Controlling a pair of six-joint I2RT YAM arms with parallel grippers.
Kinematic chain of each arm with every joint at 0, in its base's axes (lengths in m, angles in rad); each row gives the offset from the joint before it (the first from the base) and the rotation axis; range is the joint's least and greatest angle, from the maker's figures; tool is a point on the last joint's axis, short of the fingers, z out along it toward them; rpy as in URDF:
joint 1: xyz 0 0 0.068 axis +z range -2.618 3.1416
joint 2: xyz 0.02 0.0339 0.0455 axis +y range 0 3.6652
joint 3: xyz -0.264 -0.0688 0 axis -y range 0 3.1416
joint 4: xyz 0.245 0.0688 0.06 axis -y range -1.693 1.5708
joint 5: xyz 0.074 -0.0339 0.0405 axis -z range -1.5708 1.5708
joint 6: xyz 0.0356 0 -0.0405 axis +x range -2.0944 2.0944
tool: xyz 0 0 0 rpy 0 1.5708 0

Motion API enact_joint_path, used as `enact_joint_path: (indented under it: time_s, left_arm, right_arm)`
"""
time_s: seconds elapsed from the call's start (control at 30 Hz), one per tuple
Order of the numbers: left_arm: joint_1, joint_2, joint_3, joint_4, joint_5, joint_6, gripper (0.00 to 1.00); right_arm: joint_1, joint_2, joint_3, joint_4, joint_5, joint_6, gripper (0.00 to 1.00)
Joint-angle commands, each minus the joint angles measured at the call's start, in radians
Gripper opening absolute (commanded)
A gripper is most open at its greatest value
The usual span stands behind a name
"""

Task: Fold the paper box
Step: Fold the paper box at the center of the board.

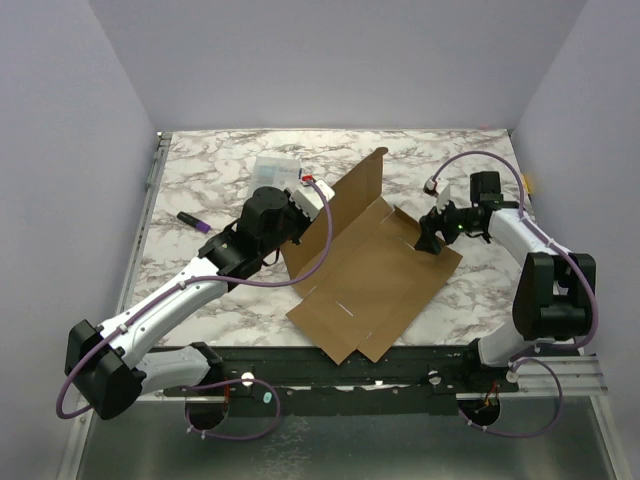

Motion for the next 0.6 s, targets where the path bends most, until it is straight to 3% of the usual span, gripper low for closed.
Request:
enact_joint_path:
  time_s: [0.0, 0.17, 0.23, 0.43, 0.57]
  left_arm:
    - [0.002, -0.009, 0.023, 0.043, -0.013, -0.036, 0.00]
    - [0.004, -0.051, -0.001, 0.043, 0.040, -0.046, 0.00]
    - [0.004, -0.071, -0.015, 0.043, 0.065, -0.056, 0.00]
    - [0.007, -0.117, -0.052, 0.044, 0.136, -0.099, 0.00]
    - [0.010, -0.142, -0.073, 0.048, 0.185, -0.124, 0.00]
  right_arm:
    - [0.000, 0.042, -0.020, 0.104, 0.170, 0.012, 0.82]
    - [0.001, 0.110, 0.025, 0.141, 0.216, 0.020, 0.68]
    - [0.000, 0.135, 0.055, 0.131, 0.209, 0.020, 0.59]
    - [0.000, 0.142, 0.061, 0.152, 0.189, 0.040, 0.16]
    - [0.000, 0.097, 0.038, 0.192, 0.191, 0.062, 0.07]
